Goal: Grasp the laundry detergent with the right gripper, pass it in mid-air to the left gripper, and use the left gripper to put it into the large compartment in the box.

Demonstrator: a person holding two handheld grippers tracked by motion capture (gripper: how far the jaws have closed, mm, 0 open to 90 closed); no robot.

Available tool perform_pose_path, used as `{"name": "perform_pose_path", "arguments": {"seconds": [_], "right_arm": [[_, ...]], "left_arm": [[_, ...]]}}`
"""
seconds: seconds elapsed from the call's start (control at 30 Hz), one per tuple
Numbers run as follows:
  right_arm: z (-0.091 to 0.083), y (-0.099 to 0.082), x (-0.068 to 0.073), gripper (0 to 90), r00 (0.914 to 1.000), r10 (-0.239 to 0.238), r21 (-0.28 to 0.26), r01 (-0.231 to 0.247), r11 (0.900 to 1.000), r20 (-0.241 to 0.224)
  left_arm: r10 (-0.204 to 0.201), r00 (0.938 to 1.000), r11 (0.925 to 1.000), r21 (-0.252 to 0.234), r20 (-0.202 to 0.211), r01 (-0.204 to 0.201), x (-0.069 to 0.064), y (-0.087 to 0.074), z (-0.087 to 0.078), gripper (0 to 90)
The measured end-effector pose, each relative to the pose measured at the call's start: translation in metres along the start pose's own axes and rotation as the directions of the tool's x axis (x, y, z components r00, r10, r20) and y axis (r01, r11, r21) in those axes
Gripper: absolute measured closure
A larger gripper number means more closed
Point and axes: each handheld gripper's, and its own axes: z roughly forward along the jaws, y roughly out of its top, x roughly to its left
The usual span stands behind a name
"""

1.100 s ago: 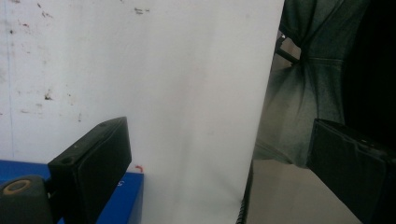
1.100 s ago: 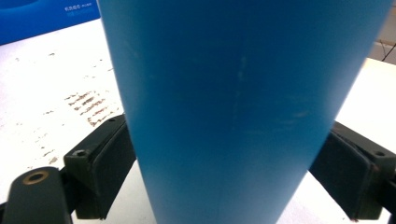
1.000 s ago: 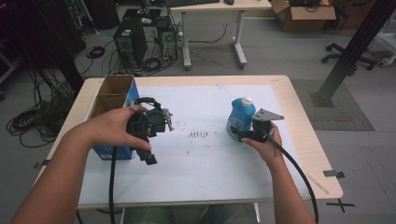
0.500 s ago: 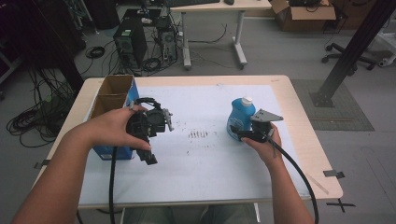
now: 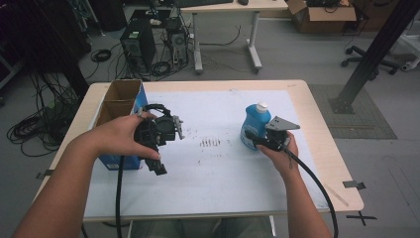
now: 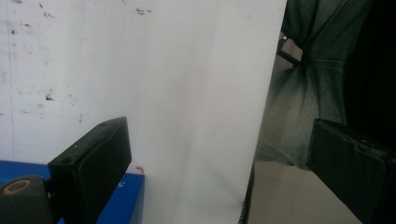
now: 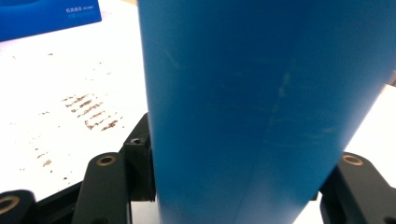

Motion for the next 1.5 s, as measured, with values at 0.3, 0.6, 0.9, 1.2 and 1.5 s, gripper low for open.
{"name": "perform_pose_path", "arguments": {"seconds": [0.3, 0.6, 0.9, 1.2, 1.5], "right_arm": [[-0.001, 0.002, 0.0, 43.7, 0.9999, -0.008, 0.004, 0.008, 1.0, -0.006], [-0.011, 0.013, -0.001, 43.6, 0.9986, -0.048, 0.008, 0.048, 0.9988, -0.023], [-0.03, 0.041, -0.005, 43.7, 0.9925, -0.095, -0.019, 0.094, 0.9954, -0.076], [-0.041, 0.058, -0.005, 43.8, 0.9865, -0.077, -0.069, 0.068, 0.9953, -0.145], [-0.053, 0.076, -0.006, 43.9, 0.9695, -0.124, -0.06, 0.114, 0.9917, -0.211]], "left_arm": [[0.002, 1.0, 1.0, 0.0, 0.003, -0.002, -0.001, 0.001, 0.0, 6.8], [0.001, 1.0, 0.9999, 0.015, 0.0, -0.001, -0.001, 0.006, -0.003, 6.7], [-0.004, 1.0, 0.9996, 0.029, 0.001, 0.004, 0.002, 0.012, -0.007, 6.6], [-0.003, 1.0, 0.9995, 0.031, -0.008, 0.003, 0.003, 0.015, -0.016, 6.5], [0.008, 0.9998, 0.9996, 0.026, -0.016, -0.008, 0.005, 0.019, -0.024, 6.4]]}}
